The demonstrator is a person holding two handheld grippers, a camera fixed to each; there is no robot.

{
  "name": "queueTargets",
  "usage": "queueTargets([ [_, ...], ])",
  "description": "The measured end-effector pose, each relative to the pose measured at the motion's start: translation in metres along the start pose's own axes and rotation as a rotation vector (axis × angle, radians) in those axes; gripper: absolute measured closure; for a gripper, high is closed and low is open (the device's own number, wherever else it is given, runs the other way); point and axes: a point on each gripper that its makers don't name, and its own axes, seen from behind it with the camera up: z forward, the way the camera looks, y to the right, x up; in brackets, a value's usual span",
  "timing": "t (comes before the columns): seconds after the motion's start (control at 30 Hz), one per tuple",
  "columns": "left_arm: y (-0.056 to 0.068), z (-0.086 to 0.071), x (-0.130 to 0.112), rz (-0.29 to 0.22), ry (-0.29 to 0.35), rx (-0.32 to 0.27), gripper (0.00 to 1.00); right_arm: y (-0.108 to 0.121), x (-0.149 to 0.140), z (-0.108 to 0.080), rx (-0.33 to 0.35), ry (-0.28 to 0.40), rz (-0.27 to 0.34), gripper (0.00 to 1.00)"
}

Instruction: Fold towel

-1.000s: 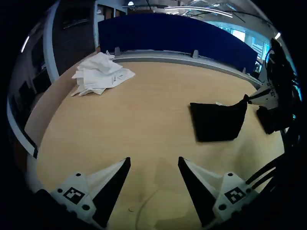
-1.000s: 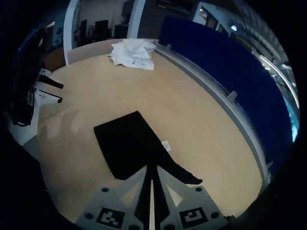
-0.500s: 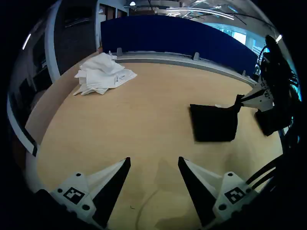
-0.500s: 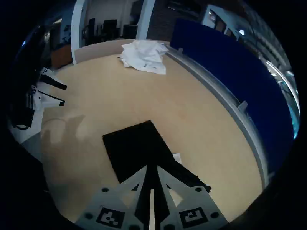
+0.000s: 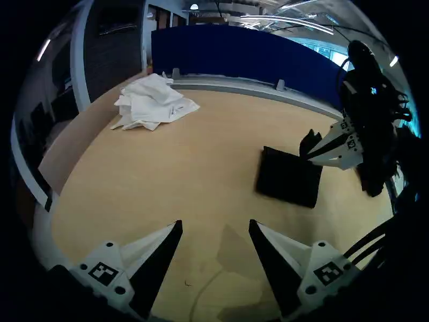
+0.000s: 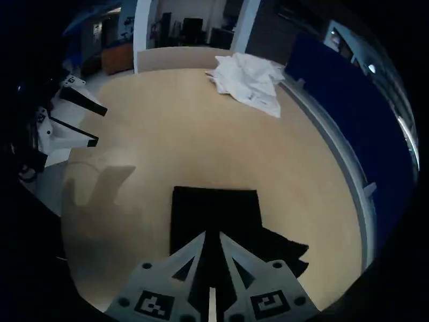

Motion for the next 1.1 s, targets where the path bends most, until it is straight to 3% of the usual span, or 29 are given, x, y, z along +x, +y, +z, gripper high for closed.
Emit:
queueTargets([
  [0.27,-0.006,-0.001,-0.004,-0.013,0.001,0.016,0.08,-0.016,0.013,0.032,0.066,-0.022,-0.034,0.97],
  [0.47,-0.013,-0.001,-0.01,-0.029,-0.003,0.028,0.08,-0.029,0.005,0.055,0.101,-0.063,-0.029,0.96],
  [0.67,-0.017,0.0,-0.013,-0.045,-0.007,0.029,0.08,-0.031,0.003,0.059,0.105,-0.067,-0.013,0.9],
  [0.93,-0.014,0.001,-0.012,-0.032,-0.005,0.022,0.08,-0.026,0.009,0.05,0.091,-0.038,0.022,0.5],
  [1.1,-0.013,0.0,-0.011,-0.034,-0.005,0.02,0.08,-0.025,0.01,0.04,0.072,-0.019,0.045,0.41],
])
